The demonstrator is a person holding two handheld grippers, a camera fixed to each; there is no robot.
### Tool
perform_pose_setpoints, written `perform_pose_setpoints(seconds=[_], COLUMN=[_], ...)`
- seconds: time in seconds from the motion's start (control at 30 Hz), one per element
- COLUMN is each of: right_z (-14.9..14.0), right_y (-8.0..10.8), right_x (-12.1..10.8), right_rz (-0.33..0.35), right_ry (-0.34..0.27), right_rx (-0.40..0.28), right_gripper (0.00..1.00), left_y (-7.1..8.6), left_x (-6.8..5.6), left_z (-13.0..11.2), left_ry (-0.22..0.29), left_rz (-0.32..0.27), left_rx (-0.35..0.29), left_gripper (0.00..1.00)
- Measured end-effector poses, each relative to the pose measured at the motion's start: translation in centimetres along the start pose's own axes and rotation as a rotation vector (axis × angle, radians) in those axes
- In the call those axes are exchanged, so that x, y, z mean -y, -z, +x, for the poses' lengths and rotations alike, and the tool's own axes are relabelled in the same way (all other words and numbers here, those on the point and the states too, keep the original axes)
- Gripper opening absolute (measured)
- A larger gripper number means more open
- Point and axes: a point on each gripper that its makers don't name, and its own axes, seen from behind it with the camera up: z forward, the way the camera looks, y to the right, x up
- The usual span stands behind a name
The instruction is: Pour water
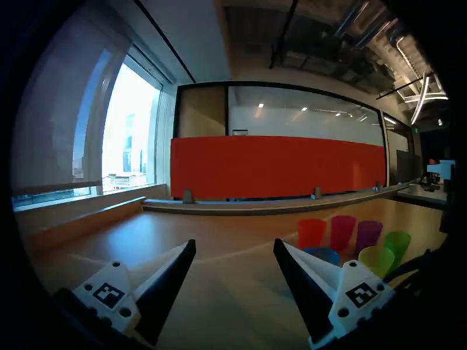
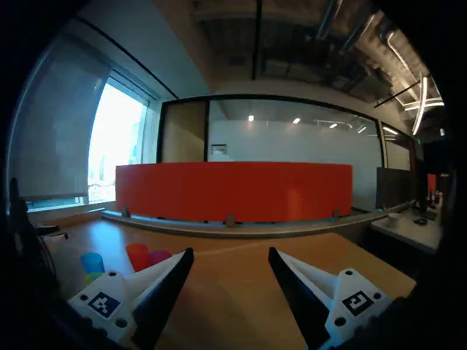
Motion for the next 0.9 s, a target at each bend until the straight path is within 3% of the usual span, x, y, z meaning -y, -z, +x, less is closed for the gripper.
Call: perform_pose_setpoints(seconds=[0.3,0.6,0.7,0.9], right_z=[-0.5,-2.6,-3.7,-5.1], right_y=[-0.4,-1.0,-1.0,-1.2], right_x=[0.0,-0.8,-1.4,-2.6], right_rz=[0.008,-0.007,-0.020,-0.060], right_ry=[-0.019,-0.112,-0.111,-0.053], right_rx=[-0.056,-0.057,-0.043,-0.033], right_gripper=[0.99,0.99,0.99,0.99], left_y=[0.0,0.0,0.0,0.0], left_x=[0.0,0.0,0.0,0.1], left_z=[0.0,0.1,0.0,0.0], left_ry=[-0.001,0.000,0.000,0.000], left_rz=[0.000,0.000,0.000,0.000], left_rx=[0.000,0.000,0.000,0.000], left_gripper=[0.99,0.99,0.99,0.99])
